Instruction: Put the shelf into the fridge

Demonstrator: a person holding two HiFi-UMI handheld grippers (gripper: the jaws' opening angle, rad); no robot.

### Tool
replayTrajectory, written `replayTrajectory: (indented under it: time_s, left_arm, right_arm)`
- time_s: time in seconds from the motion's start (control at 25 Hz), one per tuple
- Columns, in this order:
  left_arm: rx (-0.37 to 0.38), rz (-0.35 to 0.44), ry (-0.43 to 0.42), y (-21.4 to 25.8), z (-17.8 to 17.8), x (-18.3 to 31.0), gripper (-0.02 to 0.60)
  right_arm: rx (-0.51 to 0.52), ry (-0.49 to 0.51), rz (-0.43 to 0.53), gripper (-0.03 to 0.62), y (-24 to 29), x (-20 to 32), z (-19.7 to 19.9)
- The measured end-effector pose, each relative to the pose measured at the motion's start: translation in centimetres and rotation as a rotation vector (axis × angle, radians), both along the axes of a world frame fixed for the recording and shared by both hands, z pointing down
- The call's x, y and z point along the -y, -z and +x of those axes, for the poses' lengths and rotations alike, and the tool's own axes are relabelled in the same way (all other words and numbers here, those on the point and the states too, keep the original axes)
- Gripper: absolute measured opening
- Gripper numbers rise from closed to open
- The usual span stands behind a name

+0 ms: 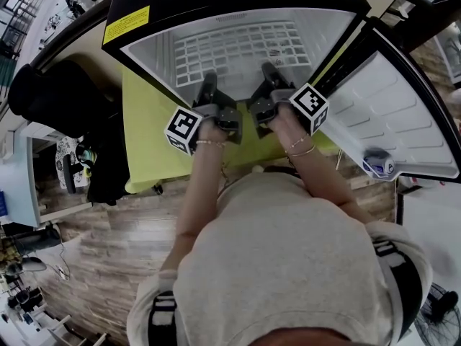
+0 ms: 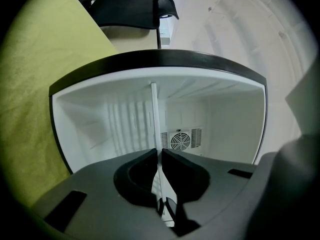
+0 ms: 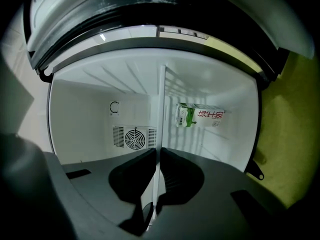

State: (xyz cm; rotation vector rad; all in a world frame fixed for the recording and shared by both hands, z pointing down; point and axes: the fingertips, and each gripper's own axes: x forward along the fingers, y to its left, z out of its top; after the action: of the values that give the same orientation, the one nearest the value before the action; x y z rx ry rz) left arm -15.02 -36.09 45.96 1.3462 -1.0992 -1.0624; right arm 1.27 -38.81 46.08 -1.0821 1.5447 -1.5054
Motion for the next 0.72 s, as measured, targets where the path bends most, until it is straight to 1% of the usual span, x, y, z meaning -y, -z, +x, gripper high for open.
replayTrajectory:
  time_s: [0.28, 0.72]
  left_arm:
    - [0.006, -0.004, 0.007, 0.2, -0.3, 1.4, 0.031]
    - [0.012, -0.004, 0.009, 0.1, -0.3, 1.7, 0.032]
  right_arm:
    - [0.004, 0.004, -0.005, 0.031, 0.2, 1.4, -0.3]
    - [0.008, 0.009, -0.001, 0.033, 0.0, 1.8, -0.2]
